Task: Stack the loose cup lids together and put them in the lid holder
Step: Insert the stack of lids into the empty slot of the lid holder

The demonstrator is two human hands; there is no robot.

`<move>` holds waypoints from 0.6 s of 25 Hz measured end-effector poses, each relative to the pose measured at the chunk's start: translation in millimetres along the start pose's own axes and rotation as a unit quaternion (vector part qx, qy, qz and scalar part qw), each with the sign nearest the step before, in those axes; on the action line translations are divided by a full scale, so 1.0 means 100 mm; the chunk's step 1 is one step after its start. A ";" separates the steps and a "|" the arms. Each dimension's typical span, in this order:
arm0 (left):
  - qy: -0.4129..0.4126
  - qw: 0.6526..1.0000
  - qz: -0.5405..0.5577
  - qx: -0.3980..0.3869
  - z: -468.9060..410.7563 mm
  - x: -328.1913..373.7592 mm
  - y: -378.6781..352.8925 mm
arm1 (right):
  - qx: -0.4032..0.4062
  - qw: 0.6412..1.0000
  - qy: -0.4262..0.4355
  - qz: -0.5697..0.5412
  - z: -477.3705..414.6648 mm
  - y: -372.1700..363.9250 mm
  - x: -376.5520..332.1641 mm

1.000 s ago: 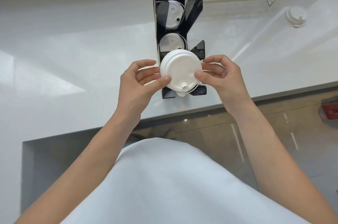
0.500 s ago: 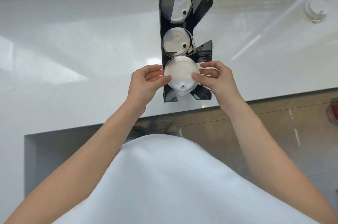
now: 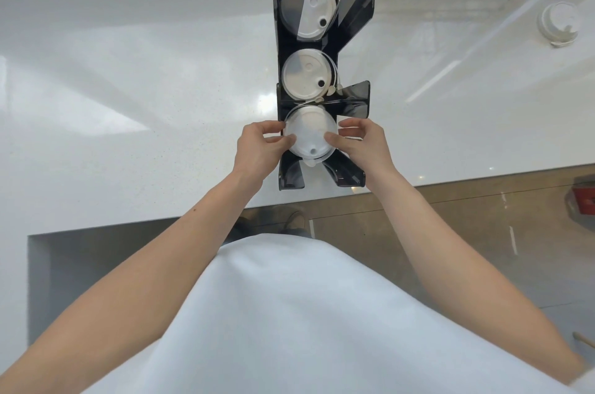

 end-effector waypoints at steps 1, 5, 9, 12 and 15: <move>0.001 1.000 0.004 0.000 0.01 -0.01 0.00 | -0.002 1.000 0.000 0.005 0.00 -0.01 0.01; -0.016 1.000 0.003 0.011 0.05 0.02 -0.01 | -0.007 1.000 -0.001 0.004 0.03 -0.02 0.01; -0.023 1.000 -0.008 0.012 0.13 0.00 0.00 | -0.002 1.000 0.012 -0.005 0.14 0.00 0.05; -0.036 0.999 -0.037 0.006 0.19 -0.08 0.03 | 0.007 0.999 0.024 -0.023 0.24 0.00 0.15; -0.054 0.995 -0.080 0.008 0.31 -0.15 0.10 | 0.046 0.998 0.023 0.031 0.36 -0.05 0.25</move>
Point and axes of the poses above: each hand's wrist, its own z-axis away from the middle knuckle, its own y-axis out of the back of the hand, x = y × z, the point moved 5 cm from there along -z, towards the middle knuckle, and after that the axes turned 13 degrees about -x, right-handed, at the moved point
